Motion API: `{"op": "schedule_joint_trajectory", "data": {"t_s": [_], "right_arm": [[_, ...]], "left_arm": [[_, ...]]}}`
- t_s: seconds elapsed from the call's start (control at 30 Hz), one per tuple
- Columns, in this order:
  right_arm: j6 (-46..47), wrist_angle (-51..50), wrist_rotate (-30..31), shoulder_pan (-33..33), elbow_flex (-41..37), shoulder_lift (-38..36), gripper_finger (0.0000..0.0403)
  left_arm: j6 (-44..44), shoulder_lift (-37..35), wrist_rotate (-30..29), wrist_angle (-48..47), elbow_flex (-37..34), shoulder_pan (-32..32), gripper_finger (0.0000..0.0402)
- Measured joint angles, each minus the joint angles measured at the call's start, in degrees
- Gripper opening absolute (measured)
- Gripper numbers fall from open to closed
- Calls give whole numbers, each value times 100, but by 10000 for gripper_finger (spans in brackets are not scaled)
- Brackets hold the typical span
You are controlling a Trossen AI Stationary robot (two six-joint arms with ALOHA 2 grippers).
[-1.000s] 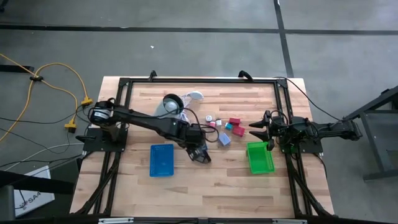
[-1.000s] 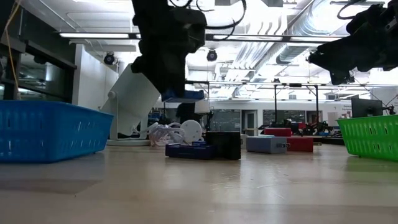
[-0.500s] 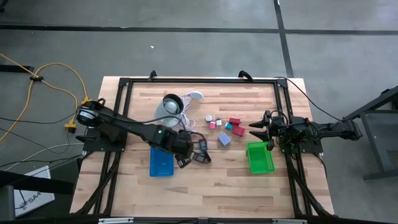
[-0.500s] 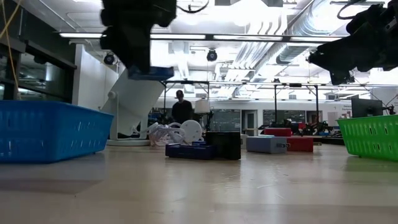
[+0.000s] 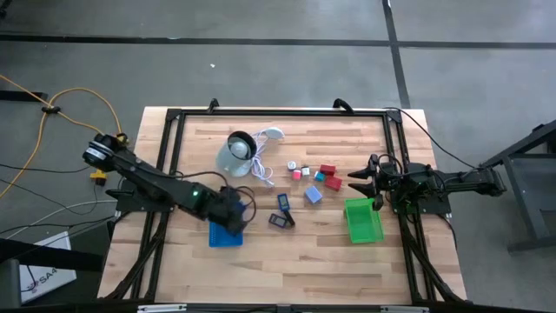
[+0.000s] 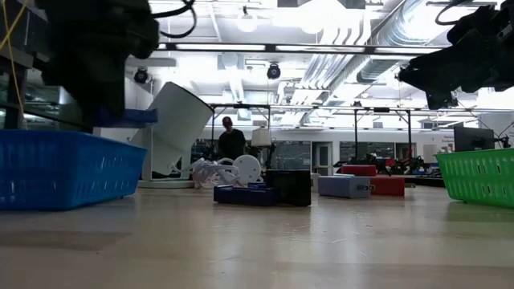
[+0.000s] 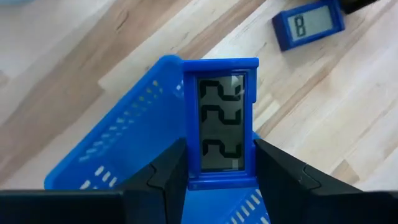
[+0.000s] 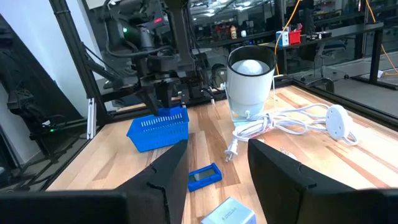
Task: Pick & Place Office items
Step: Put the blue digital timer into the blue bin
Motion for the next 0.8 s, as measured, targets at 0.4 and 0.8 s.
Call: {"op": "schedule_joint_trajectory", "data": {"t_s": [0.4,0.8], "right_arm": [[0,2,0,-1,1,0,153],[0,1,0,-1,2,0,153]], "left_arm": [[-1820,320,-52,-547,0,-553,154],[-2958,829,80,-374,0,-217,156]]}}
